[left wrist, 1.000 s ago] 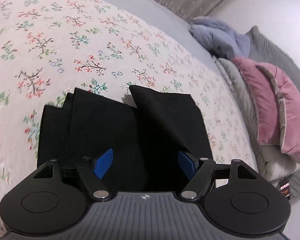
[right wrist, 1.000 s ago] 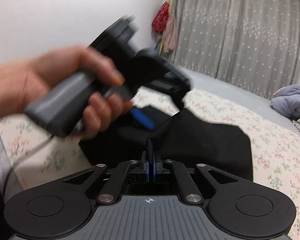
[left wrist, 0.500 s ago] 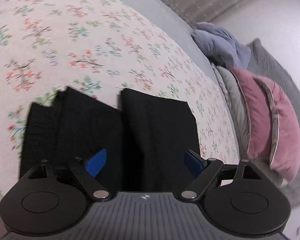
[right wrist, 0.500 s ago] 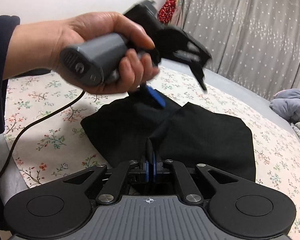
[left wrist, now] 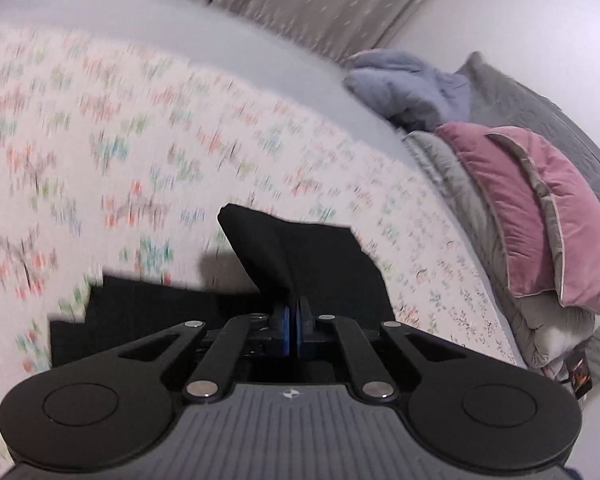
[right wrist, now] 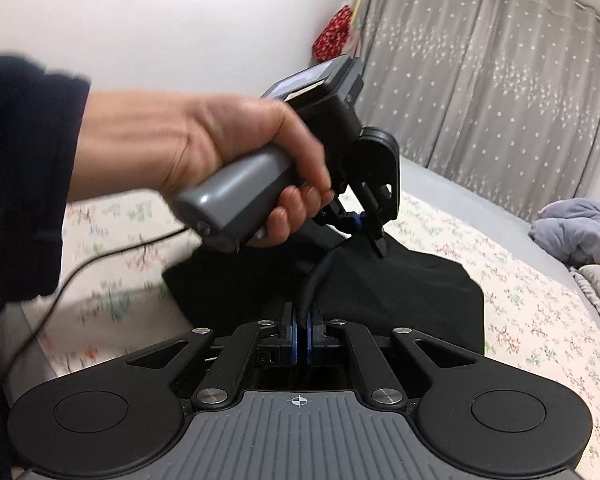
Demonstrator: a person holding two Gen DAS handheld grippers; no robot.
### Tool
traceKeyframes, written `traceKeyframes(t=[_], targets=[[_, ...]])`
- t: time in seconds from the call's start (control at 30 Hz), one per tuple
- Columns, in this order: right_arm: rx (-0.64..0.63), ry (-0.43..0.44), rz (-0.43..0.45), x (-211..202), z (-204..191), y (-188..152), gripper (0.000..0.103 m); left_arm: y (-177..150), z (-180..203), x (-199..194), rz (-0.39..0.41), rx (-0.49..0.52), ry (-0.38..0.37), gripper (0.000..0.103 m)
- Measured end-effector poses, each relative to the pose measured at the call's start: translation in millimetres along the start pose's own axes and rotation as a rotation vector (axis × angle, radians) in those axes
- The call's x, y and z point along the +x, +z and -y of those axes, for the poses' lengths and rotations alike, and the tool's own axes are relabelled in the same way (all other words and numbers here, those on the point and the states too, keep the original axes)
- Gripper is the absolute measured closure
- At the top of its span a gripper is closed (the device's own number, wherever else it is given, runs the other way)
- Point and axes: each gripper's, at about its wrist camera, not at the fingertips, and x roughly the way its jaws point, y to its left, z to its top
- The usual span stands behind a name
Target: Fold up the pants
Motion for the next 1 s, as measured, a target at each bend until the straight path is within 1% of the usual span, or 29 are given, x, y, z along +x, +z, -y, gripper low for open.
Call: traceKeyframes(t=[0.07,0.13,0.23,0.33,0.43,0.53,0.63,0.73,0.8,0.87,0.93,1.0], targets=[[0.018,0.006,0.021,-2,-1,9,0.097,6,-2,-7,0.032,0.018,-0.014,0.087],[0.068,0.041,0.034,-2,2,19,0.097,12,-8,-15,0.058,0.034,-0.020,0.087],[0.134,0.092,0.044,2,6,31,0.097,14,-20,-20,0.073,0.048,0.012,0.087],[0.096,0.092,0.057,6,-8,41,0.097,10,-37,-20,0.062,0.053,0.071,0.087],[0.074,0.116,0.033,19,-24,43,0.097,1,-53,-12,0.022,0.062,0.151,0.087],[0.062,0.147,-0.007,34,-37,40,0.097,-7,-67,-12,0.014,0.056,0.172,0.086],[0.019,0.149,-0.030,41,-50,33,0.097,-10,-63,-14,0.031,0.089,0.183,0.086],[-0.028,0.143,-0.043,43,-58,24,0.097,-9,-58,-19,0.049,0.094,0.192,0.087],[-0.044,0.140,-0.045,43,-60,24,0.097,-7,-57,-27,0.069,0.077,0.182,0.087],[-0.056,0.136,-0.038,40,-62,25,0.097,-7,-56,-34,0.085,0.088,0.173,0.086],[-0.062,0.134,-0.021,35,-63,25,0.097,-11,-55,-28,0.061,0.116,0.208,0.086],[-0.055,0.140,-0.026,34,-62,23,0.097,-19,-57,-20,0.023,0.134,0.252,0.082]])
